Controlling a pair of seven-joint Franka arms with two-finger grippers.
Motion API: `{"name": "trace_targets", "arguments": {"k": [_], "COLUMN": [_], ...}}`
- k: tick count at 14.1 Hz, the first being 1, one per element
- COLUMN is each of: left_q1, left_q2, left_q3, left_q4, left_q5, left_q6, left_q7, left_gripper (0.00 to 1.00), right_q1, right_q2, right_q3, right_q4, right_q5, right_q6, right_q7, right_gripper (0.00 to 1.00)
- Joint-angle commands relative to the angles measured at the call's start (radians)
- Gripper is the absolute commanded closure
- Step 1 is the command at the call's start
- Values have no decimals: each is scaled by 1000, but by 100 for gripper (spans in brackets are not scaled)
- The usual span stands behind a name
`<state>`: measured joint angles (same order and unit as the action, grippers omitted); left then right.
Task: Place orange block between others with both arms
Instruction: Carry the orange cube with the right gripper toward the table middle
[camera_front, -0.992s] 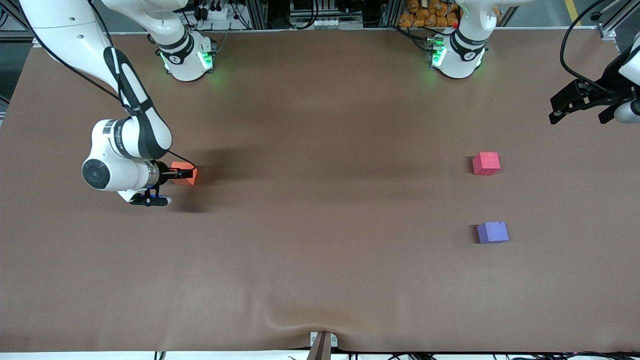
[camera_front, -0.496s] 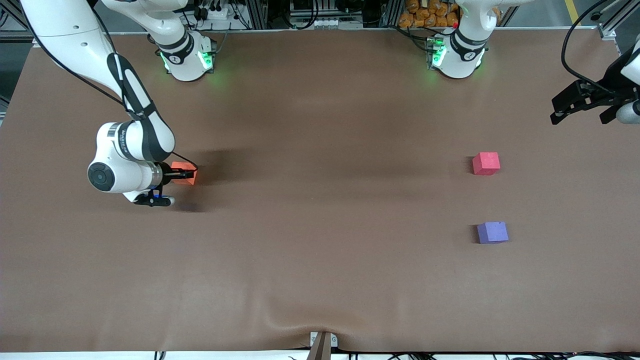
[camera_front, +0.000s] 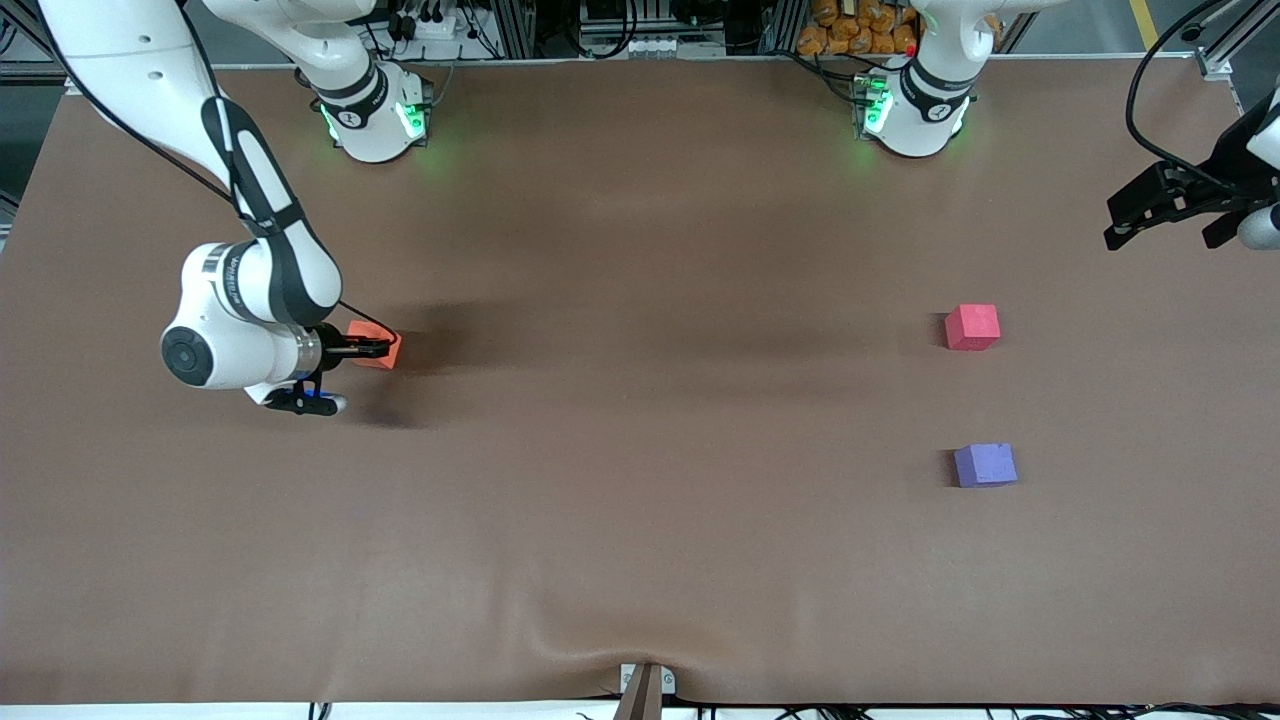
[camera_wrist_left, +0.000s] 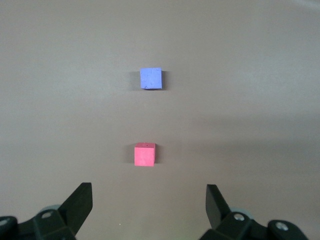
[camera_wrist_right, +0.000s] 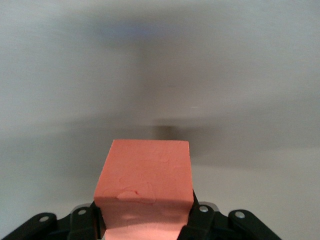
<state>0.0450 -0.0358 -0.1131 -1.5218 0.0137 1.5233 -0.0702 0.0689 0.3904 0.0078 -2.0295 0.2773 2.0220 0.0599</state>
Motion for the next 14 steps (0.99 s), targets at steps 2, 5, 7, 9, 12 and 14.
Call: {"name": "trace_targets", "arguments": {"k": [2,5,7,9,12,14], "left_q1": [10,12,12,12,12,19], "left_q2": [11,11,11,11,11,11], "left_q3": [-3,-3,-3,-3,-3,-3], "left_q4": [15,17,17,15,15,15], "left_q5": [-14,-14,-15,-15,-15,-14], "left_q6": [-17,-17,-17,-17,-17,-17], "left_q7": [20,20,15,15,9,12], "left_gripper": [0,0,0,0,0,0], "right_q1": [136,236,303,354,431,488], "right_q2": [5,117,192,263,318,341], "right_q3": [-2,-2,-2,-2,-2,-2], "right_q4": [150,332,438,523,578,578], "right_q5": [85,102,143,177,183,184], "right_q6": [-37,-34,-26,-23,30,93], "right_q7": [122,230,264,281,287,293], "right_gripper": [98,97,97,97,96,94]}}
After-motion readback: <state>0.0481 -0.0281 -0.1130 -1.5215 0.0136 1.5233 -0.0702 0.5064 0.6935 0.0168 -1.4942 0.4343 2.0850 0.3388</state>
